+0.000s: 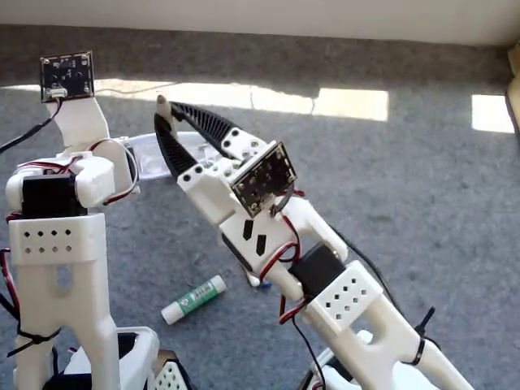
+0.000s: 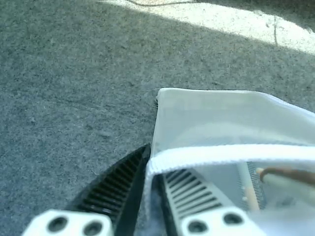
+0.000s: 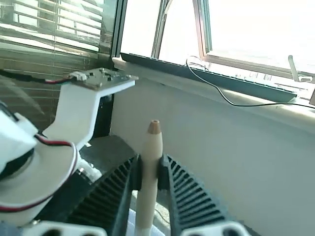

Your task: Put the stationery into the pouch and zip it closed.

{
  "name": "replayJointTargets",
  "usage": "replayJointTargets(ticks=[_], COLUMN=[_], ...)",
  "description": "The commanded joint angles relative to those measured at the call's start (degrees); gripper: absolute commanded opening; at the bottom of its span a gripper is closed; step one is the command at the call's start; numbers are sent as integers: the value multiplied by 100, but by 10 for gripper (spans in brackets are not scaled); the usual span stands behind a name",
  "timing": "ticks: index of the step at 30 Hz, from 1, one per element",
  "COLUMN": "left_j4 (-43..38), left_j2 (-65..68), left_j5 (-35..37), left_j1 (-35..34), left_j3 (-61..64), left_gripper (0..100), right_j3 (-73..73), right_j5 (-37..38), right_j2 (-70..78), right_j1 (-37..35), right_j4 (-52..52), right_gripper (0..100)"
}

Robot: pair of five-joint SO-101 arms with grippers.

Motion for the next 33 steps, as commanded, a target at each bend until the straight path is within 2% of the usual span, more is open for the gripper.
replayJointTargets(ticks=[1, 15, 18, 24, 30, 33], left_j4=[-18, -97, -105, -105, -105, -97], left_j2=[101, 66, 66, 92, 92, 101], left_j5=[-62, -62, -62, -62, -62, -62], left_j1=[-84, -84, -84, -84, -84, -84], left_j3=[-84, 57, 57, 57, 66, 66], left_gripper=[7, 7, 7, 7, 7, 7], right_j3=[119, 593, 681, 418, -338, -796], right_j5=[70, 0, -440, -967, -1213, -1231], right_j2=[-259, -286, -286, -286, -286, -286], right_j1=[-57, -66, -66, -57, -57, -31], right_j4=[-215, -198, -163, 1332, 2730, 3327], right_gripper=[5, 8, 10, 24, 166, 173])
